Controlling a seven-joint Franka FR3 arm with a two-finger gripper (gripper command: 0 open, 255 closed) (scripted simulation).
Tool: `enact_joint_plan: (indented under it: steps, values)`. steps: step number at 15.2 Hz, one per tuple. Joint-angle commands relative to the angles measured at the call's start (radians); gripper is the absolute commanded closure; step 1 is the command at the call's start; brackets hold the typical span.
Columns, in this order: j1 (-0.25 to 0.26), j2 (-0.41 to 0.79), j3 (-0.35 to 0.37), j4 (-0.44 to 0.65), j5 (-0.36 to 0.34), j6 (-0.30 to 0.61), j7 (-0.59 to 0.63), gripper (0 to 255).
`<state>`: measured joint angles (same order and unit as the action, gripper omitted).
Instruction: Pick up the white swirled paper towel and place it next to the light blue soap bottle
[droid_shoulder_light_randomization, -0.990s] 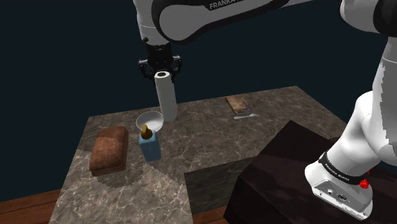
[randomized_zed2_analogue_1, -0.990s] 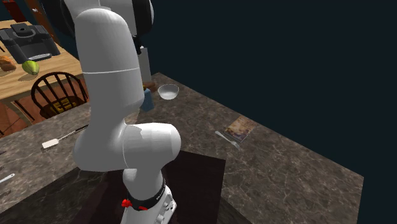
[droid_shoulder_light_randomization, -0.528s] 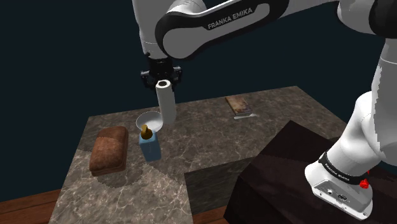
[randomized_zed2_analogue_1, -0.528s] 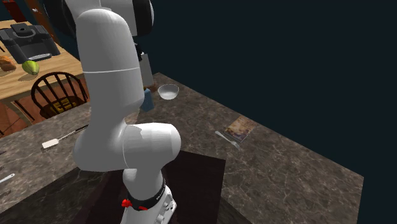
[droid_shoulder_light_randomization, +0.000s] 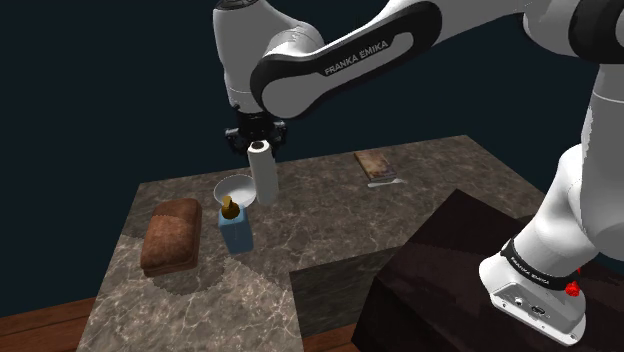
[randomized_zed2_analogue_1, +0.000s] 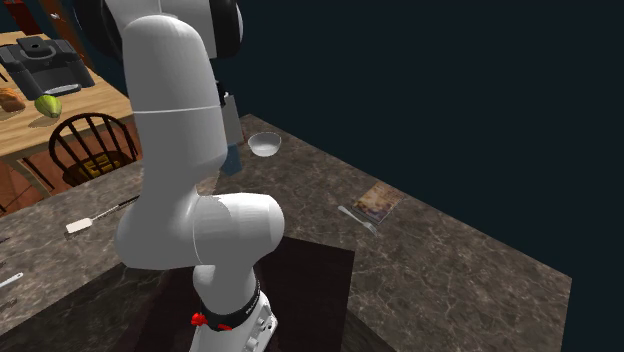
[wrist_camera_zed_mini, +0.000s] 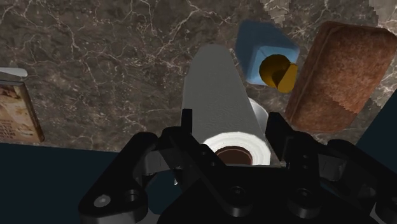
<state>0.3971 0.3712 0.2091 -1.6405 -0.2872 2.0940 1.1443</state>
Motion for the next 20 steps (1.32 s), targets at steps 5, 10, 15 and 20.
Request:
enact_joint_plan:
  steps: [5,10,15,20]
  values:
    - [0.001,0.026,-0.006,-0.045,-0.015,0.069,0.018,255]
    - [0.003,0.054,-0.012,-0.072,-0.03,0.123,0.035,255]
    - [0.006,0.085,-0.02,-0.094,-0.046,0.174,0.052,255]
    - [0.011,0.121,-0.028,-0.11,-0.063,0.224,0.07,255]
